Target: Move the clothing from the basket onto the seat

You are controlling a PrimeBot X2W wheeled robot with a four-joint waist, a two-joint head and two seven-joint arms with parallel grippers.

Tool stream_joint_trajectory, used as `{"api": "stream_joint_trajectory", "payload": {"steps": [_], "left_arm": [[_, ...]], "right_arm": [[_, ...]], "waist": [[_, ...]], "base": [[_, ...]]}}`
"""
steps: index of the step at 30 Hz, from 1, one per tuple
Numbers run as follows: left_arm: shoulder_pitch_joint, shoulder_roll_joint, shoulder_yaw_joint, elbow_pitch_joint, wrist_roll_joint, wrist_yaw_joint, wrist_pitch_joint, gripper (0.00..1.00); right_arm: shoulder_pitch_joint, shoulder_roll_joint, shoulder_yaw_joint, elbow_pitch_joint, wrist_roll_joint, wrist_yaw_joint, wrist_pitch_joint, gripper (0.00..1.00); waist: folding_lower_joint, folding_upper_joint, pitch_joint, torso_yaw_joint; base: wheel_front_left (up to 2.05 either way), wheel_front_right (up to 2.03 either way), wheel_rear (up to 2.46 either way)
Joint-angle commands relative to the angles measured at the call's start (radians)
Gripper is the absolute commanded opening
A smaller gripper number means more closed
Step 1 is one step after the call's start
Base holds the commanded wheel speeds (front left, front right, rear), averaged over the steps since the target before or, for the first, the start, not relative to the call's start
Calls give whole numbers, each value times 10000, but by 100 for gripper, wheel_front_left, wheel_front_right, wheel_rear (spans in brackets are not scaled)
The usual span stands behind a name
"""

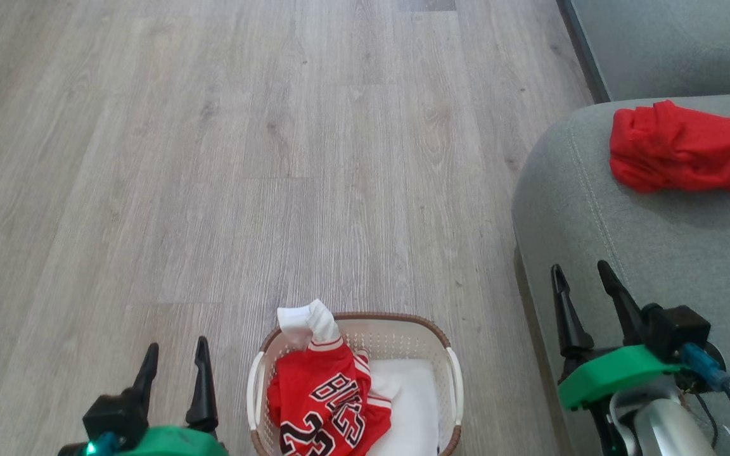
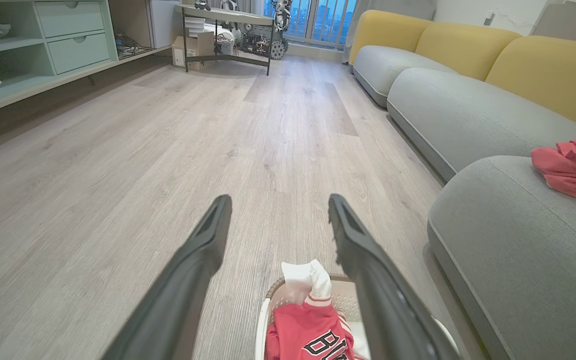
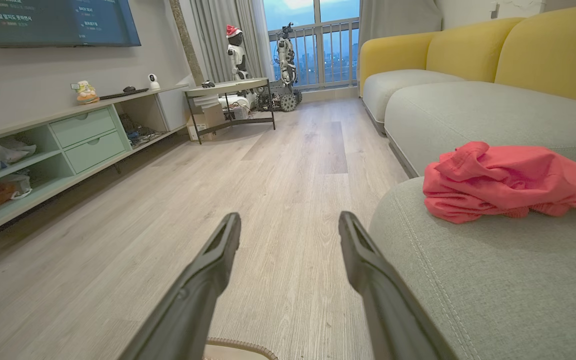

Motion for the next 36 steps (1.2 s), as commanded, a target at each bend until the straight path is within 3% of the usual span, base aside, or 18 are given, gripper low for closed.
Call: {"api": "stream_joint_trajectory", "payload": {"steps": [1,16,26,30,36], "left_arm": [[-367,9,435,-272,96,-47,-95,100],[-763,4,-18,372,510,-463,-92,100],[-2833,-136,-1257,2338,1181,-1008,192,100],[-3828,-270,-1849,3626,1353,-1306,324,100],[-5254,-375,-2749,5712,1895,-1402,419,100]], "right_arm": [[-199,56,261,-327,-32,-4,-66,100],[-203,56,52,-543,-68,-4,-66,100],[-1220,56,-365,-1348,-463,-4,-67,100],[-1810,56,-514,-1605,-530,-4,-67,100],[-2637,56,-300,-1998,-543,-4,-67,100]], "waist": [[1,0,-9,1],[1,0,401,-85],[1,0,2677,-509],[1,0,3633,-742],[1,0,5076,-1301]], "base": [[0,0,0],[0,0,0],[0,0,0],[0,0,0],[0,0,0]]}}
